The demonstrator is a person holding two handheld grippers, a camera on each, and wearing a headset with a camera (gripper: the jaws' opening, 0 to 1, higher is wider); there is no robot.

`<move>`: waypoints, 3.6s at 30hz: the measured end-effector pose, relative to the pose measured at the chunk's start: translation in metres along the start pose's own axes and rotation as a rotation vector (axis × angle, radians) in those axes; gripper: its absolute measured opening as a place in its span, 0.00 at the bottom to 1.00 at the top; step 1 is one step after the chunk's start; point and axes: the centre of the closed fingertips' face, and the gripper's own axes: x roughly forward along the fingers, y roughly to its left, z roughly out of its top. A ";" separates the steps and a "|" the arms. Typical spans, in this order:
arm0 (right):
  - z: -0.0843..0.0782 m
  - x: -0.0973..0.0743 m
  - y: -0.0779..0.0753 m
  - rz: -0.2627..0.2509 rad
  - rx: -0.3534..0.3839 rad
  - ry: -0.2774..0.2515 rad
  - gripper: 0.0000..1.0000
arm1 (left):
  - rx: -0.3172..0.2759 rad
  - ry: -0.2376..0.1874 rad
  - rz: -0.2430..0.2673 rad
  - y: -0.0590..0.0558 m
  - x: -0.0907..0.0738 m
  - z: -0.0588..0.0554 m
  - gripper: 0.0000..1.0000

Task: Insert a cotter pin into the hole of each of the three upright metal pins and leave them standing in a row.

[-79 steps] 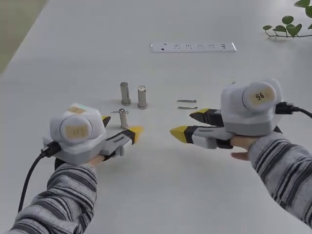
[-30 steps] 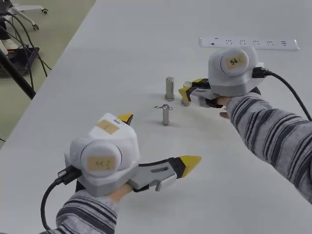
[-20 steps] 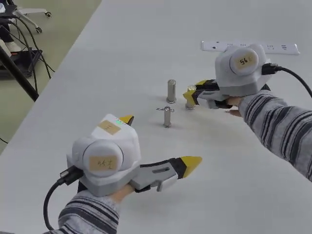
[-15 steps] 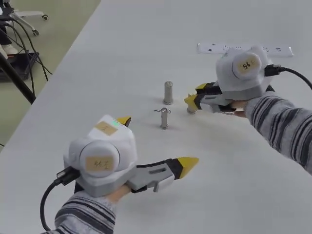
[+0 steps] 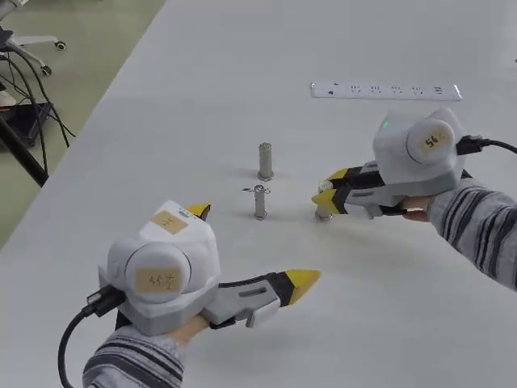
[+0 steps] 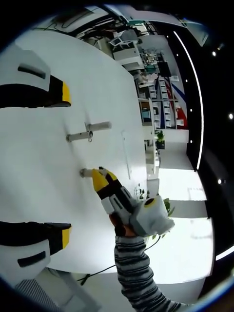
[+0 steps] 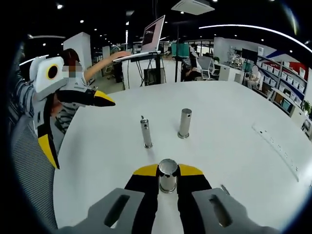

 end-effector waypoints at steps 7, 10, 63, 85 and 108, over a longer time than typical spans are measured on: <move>0.000 -0.007 0.030 0.087 -0.021 -0.045 0.08 | 0.004 0.011 -0.003 -0.001 -0.001 -0.003 0.96; 0.000 -0.008 0.042 0.136 -0.039 -0.052 0.08 | 0.005 0.010 -0.003 -0.001 -0.002 -0.002 0.96; -0.015 -0.025 0.055 0.282 -0.178 0.065 0.25 | 0.010 0.032 -0.009 -0.007 -0.004 -0.009 0.95; -0.041 -0.042 -0.035 0.026 -0.086 0.229 0.24 | -0.007 0.017 -0.008 -0.005 -0.007 -0.006 0.95; -0.072 -0.030 -0.075 -0.029 -0.031 0.380 0.09 | -0.030 0.014 -0.031 -0.007 -0.001 -0.012 0.89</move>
